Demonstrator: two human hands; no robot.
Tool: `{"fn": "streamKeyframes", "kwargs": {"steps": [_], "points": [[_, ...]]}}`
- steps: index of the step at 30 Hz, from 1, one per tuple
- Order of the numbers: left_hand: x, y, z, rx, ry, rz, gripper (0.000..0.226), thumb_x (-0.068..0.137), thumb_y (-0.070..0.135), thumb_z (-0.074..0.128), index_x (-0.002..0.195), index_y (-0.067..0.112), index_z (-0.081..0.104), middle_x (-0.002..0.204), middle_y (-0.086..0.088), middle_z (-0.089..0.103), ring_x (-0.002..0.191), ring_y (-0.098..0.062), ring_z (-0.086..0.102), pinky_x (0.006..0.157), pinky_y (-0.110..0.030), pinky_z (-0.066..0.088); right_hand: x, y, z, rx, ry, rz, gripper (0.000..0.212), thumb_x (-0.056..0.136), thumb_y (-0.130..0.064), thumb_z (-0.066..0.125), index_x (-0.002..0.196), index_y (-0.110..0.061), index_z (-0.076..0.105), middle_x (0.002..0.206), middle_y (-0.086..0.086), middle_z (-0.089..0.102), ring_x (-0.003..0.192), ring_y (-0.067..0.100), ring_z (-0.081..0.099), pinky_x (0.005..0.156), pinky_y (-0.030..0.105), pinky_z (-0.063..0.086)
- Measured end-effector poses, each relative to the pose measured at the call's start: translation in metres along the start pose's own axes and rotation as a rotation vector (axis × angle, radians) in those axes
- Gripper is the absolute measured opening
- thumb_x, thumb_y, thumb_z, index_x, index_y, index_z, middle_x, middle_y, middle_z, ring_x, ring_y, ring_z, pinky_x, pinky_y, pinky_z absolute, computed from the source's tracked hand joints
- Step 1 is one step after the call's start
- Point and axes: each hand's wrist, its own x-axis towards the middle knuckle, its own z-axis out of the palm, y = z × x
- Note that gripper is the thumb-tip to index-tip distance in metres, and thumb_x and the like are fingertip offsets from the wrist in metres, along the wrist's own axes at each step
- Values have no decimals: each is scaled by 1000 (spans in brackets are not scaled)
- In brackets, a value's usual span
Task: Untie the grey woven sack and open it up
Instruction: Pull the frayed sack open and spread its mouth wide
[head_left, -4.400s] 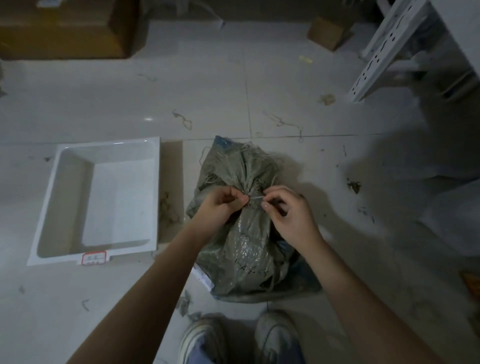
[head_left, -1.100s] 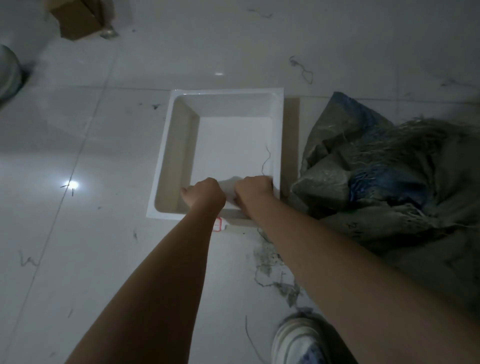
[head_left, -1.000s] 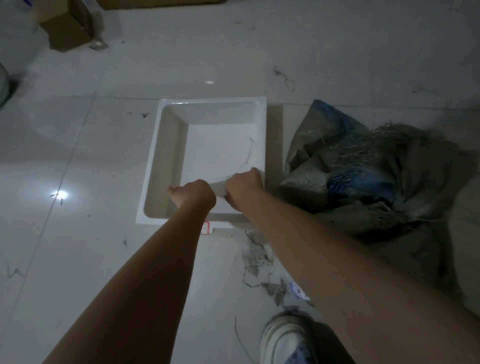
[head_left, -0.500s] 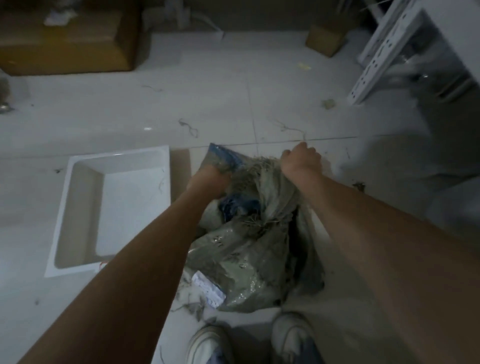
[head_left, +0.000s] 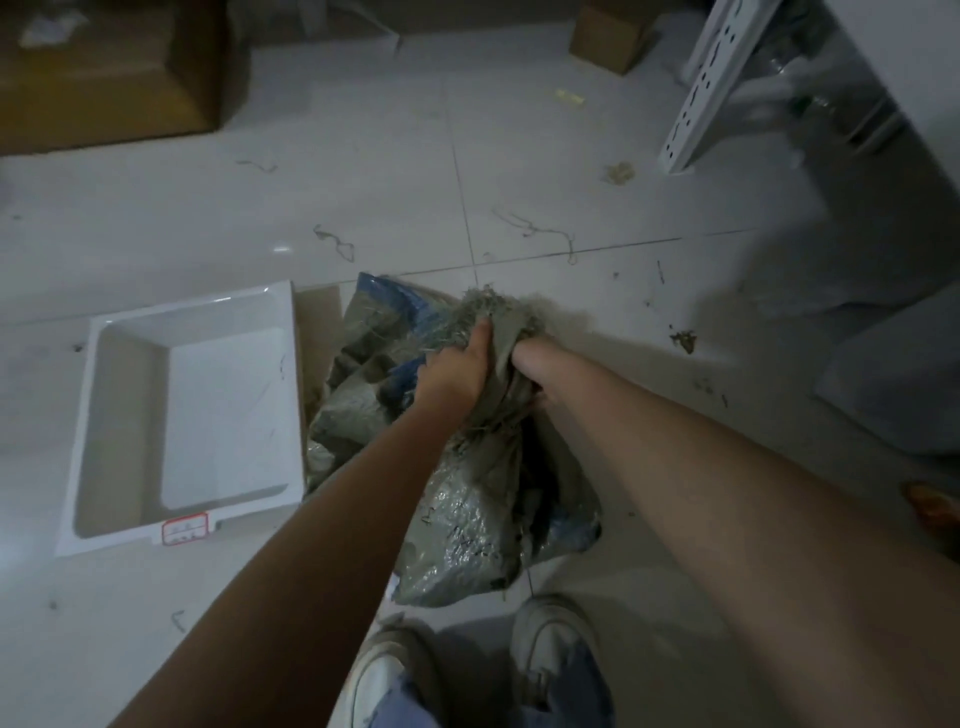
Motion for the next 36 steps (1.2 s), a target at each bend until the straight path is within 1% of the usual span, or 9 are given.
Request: {"fn": "streamKeyframes", "kwargs": {"steps": [3, 7, 12, 15, 18, 23, 29, 33, 36], "points": [[-19, 29, -25, -302, -47, -87, 77, 90, 61, 29, 140, 4, 42, 143, -20, 47, 129, -34, 47, 112, -42, 35, -27, -28, -14, 58, 50, -71, 20, 88, -25, 51, 100, -11, 60, 92, 14, 65, 70, 28, 63, 62, 33, 56], [-59, 63, -56, -480, -25, -9, 72, 93, 57, 29, 137, 2, 45, 137, -20, 52, 123, -33, 52, 101, -38, 42, -74, -70, -34, 110, 127, -270, 10, 88, -19, 50, 89, -16, 60, 79, 7, 60, 70, 24, 59, 64, 22, 54], [-120, 99, -98, -604, -12, 153, 65, 86, 65, 36, 112, 10, 58, 100, -11, 63, 82, -23, 60, 78, -33, 51, -158, -124, -54, 245, 150, -414, 38, 95, -31, 41, 108, 0, 60, 108, 24, 63, 95, 37, 61, 96, 43, 49], [-155, 115, -116, -683, -19, 234, 37, 87, 48, 51, 95, 15, 63, 94, -8, 66, 86, -22, 63, 82, -35, 54, -202, -144, -63, 375, 151, -453, 41, 91, -43, 33, 81, -12, 58, 97, 18, 64, 92, 33, 59, 96, 49, 48], [-173, 112, -123, -742, -100, 271, 39, 85, 25, 63, 120, 8, 62, 112, -10, 70, 97, -24, 68, 72, -32, 60, -236, -148, -69, 438, 151, -462, 44, 94, -45, 30, 89, -14, 61, 97, 18, 62, 96, 32, 57, 86, 41, 46], [-190, 79, -112, -733, -7, 268, 34, 83, -2, 59, 117, 1, 60, 101, -15, 69, 87, -27, 66, 69, -33, 57, -250, -103, -67, 278, 72, -349, 63, 86, -57, 48, 125, -7, 44, 136, 8, 48, 117, 29, 49, 100, 39, 40], [-191, 58, -111, -403, -65, 220, 31, 86, -3, 55, 116, -10, 55, 91, -21, 64, 77, -29, 63, 72, -38, 53, -238, -72, -63, -29, 12, -317, 66, 74, -37, 73, 127, -9, 47, 125, 8, 58, 109, 26, 57, 83, 31, 53], [-188, 53, -123, -490, -71, 221, 23, 84, -2, 61, 106, -8, 60, 77, -15, 65, 58, -19, 65, 51, -26, 56, -235, -73, -75, -188, -52, -375, 16, 80, -9, 71, 91, -4, 61, 86, 9, 66, 71, 16, 59, 57, 18, 48], [-180, 52, -133, -597, -45, 188, 12, 87, -3, 58, 98, -2, 61, 80, -13, 64, 69, -22, 62, 65, -33, 57, -226, -73, -82, -418, 89, -333, 21, 80, -6, 63, 101, -1, 61, 98, 15, 62, 83, 24, 56, 68, 25, 42]]}}
